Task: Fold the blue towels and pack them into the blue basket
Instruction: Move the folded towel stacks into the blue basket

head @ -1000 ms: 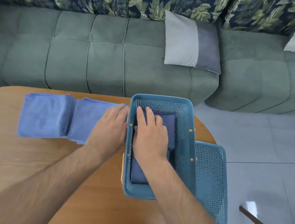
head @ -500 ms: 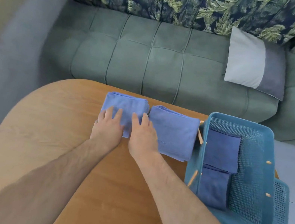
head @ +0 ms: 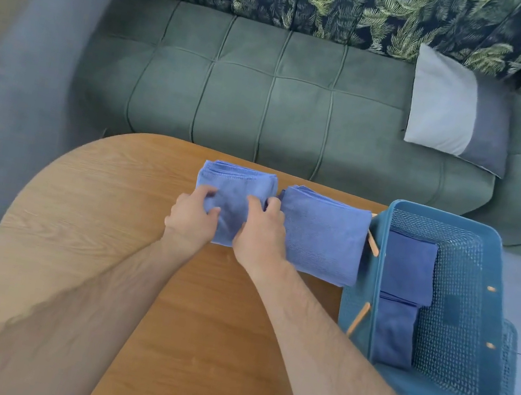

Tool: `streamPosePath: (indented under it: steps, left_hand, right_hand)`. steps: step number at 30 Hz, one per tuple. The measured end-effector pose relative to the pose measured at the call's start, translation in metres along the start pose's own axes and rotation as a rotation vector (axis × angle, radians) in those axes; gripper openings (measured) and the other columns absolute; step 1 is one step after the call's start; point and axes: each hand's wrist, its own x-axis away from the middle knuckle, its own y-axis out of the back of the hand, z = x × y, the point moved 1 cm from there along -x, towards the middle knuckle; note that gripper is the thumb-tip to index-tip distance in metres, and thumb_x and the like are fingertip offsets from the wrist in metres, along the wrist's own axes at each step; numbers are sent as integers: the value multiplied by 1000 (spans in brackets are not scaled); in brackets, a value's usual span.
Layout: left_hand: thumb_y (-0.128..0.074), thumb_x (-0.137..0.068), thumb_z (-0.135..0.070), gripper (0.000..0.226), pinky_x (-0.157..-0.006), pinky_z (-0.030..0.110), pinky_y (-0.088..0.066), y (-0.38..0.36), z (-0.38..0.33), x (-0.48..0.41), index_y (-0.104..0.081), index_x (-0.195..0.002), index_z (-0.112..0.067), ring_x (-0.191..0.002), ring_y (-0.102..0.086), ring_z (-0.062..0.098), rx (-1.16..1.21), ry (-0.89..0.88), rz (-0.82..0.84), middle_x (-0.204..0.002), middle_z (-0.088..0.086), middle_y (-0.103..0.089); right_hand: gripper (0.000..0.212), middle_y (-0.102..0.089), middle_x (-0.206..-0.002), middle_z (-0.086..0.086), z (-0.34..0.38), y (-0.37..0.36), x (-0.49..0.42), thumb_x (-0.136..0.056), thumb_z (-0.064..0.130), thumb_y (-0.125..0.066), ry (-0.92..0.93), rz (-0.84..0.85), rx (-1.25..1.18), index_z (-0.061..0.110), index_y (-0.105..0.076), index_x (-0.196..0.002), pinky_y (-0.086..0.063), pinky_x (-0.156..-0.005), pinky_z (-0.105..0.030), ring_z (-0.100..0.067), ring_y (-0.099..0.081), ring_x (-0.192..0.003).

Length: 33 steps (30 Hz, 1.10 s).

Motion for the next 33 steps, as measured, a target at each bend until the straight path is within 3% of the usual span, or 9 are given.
streamPosePath:
  steps: [6, 10, 13, 17, 22, 26, 30, 33]
  left_hand:
    - [-61, -93, -18, 34, -103, 32, -45, 9, -17, 34, -61, -126, -19, -117, -56, 16, 125, -165, -103, -123, 1, -61]
    - [-62, -96, -17, 38, -96, 5, -28, 1, -65, 88, -58, -134, -17, -120, -44, 5, 120, -328, -134, -131, 0, -51]
    - [-62, -97, -23, 45, -96, 15, -32, -25, -106, 129, -53, -141, -21, -125, -40, 7, 43, -420, -51, -142, 2, -39]
    - [-63, -95, -28, 52, -93, 36, -48, -78, -159, 174, -49, -144, -20, -116, -54, 23, -100, -533, 91, -149, 8, -34]
    - [-55, -98, -28, 55, -97, 33, -43, -163, -206, 206, -36, -149, -17, -121, -55, 28, -339, -621, 281, -149, 12, -26]
    - [-57, -93, -16, 39, -74, 28, -41, -220, -205, 200, -42, -129, -14, -102, -59, 25, -530, -494, 390, -128, 10, -36]
    - [-53, -91, -8, 41, -82, 31, -45, -258, -194, 184, -45, -131, -8, -108, -54, 28, -610, -444, 435, -124, 14, -43]
    - [-48, -93, -3, 31, -82, 32, -44, -273, -192, 178, -48, -124, -1, -108, -54, 34, -668, -426, 479, -125, 19, -42]
  right_hand:
    - [62, -36, -141, -10, -7, 27, 29, -80, 1, -59, 147, -101, -6, 18, -46, -139, -42, -87, -39, -33, -46, -106]
    - [69, -46, -138, -16, -46, 65, 65, -77, 3, -64, 183, -275, -5, 15, -50, -144, -46, -82, -43, -36, -52, -99]
    - [70, -49, -136, -17, -98, 95, 94, -77, 12, -67, 120, -318, 80, 16, -49, -145, -50, -81, -45, -36, -56, -97]
    - [75, -45, -137, -16, -177, 134, 131, -79, 26, -71, -30, -243, 133, 18, -45, -148, -51, -81, -45, -36, -56, -96]
    - [77, -33, -138, -8, -265, 158, 149, -90, 34, -62, -216, 11, 221, 26, -24, -156, -47, -92, -41, -32, -52, -114]
    - [69, -33, -132, -9, -304, 131, 136, -88, 23, -63, -252, 168, 176, 21, -32, -149, -43, -76, -38, -33, -54, -111]
    - [60, -34, -132, -12, -325, 99, 118, -87, 10, -62, -229, 270, 160, 16, -37, -141, -40, -72, -35, -33, -57, -103]
    - [53, -35, -133, -13, -338, 85, 110, -87, 8, -61, -250, 290, 143, 14, -41, -136, -44, -79, -37, -34, -60, -104]
